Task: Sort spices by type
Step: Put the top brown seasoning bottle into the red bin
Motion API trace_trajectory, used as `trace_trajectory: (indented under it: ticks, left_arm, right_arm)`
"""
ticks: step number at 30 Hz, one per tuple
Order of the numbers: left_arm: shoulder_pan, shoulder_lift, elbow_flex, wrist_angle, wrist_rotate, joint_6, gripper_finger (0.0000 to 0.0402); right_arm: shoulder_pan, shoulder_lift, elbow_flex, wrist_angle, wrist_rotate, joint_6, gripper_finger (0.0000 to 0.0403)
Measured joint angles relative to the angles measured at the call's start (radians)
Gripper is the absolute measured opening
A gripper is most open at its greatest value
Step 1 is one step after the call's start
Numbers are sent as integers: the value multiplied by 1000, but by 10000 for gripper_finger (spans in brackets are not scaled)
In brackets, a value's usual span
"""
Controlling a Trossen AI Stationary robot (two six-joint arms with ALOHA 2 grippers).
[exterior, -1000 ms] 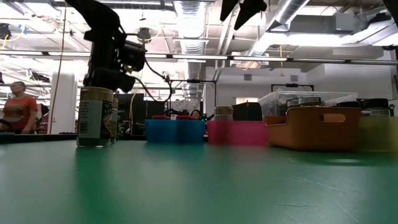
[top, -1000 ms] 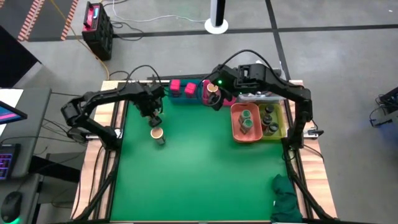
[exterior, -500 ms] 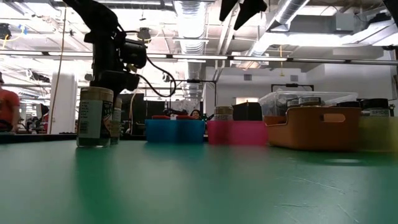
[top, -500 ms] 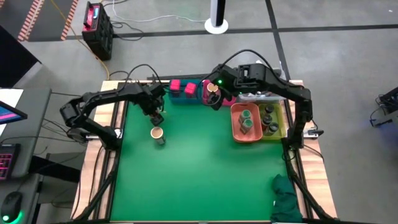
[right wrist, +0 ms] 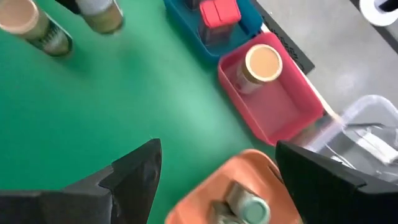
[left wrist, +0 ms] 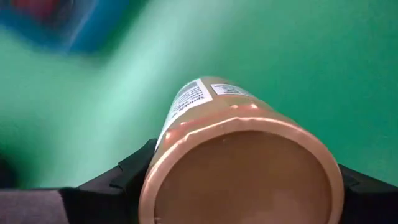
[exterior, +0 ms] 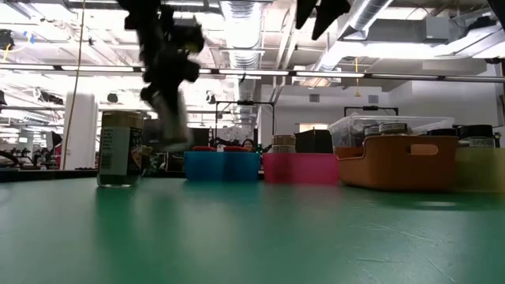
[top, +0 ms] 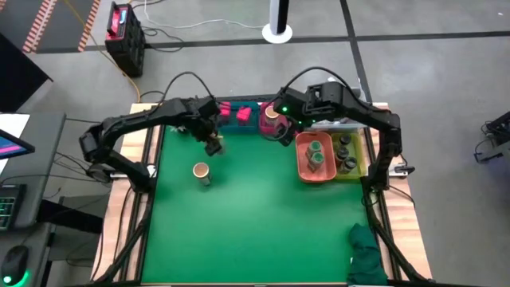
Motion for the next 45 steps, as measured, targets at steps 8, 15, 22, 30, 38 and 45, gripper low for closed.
trace_trajectory:
  ticks: [8,15,22,30,38,45]
  left_arm:
    - [-41,-1,136,166,4,-71,269]
    - [-36,47,137,346,8,-179,269]
    - [-45,146,140,473,87,-266,269]
    - [-44,231,243,466,50,-204,269]
    - [-40,317,376,389,51,-122,269]
    - [-70,438,489,306,59,-40,274]
  right_arm:
    - [23,-3,0,-13,51,-35,340]
    - [41,-3,0,1,76,-23,340]
    - [156,-3,-9,4,76,38,340]
    - [145,-85,-342,194,72,18,331]
    - [77,-268,-623,380,60,74,323]
    - [8,-412,-765,400,61,159,323]
